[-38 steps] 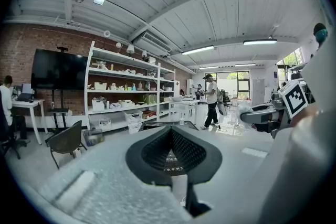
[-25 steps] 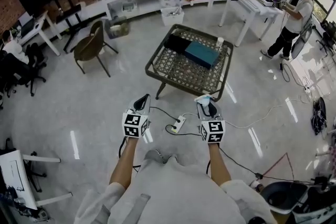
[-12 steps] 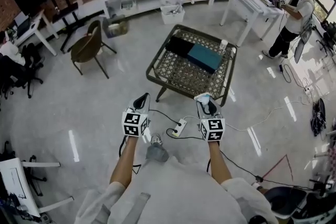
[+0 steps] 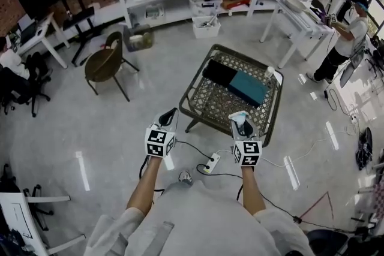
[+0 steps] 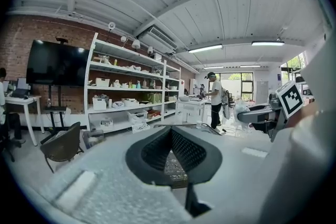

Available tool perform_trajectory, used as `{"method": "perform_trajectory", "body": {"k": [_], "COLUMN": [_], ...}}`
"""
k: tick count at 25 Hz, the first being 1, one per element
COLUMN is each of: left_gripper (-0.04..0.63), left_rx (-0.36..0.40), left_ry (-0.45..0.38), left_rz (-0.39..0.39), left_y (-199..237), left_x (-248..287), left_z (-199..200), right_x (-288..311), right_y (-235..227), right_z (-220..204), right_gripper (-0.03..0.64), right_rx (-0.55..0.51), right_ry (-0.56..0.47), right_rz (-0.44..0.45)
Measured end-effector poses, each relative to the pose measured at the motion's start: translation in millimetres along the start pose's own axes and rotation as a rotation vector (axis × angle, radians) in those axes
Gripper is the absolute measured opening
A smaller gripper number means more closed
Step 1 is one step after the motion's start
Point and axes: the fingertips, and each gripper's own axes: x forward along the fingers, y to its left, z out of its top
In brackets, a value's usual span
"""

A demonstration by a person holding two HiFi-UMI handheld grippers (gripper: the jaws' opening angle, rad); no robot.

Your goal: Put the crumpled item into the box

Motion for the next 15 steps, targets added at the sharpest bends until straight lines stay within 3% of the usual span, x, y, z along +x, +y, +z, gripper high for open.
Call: {"method": "perform_trajectory", "body": {"k": [8,15], "left_gripper": [0.003,0.003], "left_rx": [-0.009,-0.008], "left_ry": [0.013,0.012], "left_rz": [-0.008,-0.029], "left_y": [57.8,75.3], "left_x": [27.4,45.8], "left_z": [-2.0,2.4], "right_x": [55.4,76.9], "right_y": [19.0,12.9], "right_z": [3.9,11.9], "right_gripper": [0.15,0.15], "right_rx": [-0.003,-0.009], "right_ry": [0.016,0.019], "right_rz": [-0.007,-0.033]}}
